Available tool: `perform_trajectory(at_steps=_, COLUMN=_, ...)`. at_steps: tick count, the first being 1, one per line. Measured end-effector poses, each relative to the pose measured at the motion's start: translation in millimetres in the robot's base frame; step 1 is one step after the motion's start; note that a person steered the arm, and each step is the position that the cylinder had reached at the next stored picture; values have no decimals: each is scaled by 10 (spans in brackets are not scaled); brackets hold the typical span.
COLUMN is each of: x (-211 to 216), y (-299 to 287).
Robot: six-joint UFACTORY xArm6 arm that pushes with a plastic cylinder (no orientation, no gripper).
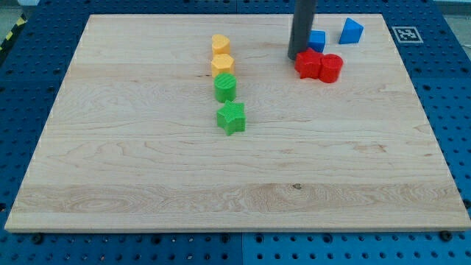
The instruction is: Push blue cube closer to blue triangle
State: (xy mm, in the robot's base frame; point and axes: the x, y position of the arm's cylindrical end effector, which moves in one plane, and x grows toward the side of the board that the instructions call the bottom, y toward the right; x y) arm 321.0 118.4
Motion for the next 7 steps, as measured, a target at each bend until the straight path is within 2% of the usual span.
perform_trajectory(at_steps=1, x=14, y=153)
perform_trajectory(at_steps=3, x=-118, y=-391)
perform_trajectory(at_steps=5, x=-288, y=-383)
perform_trajectory(at_steps=7, x=-288, y=-9)
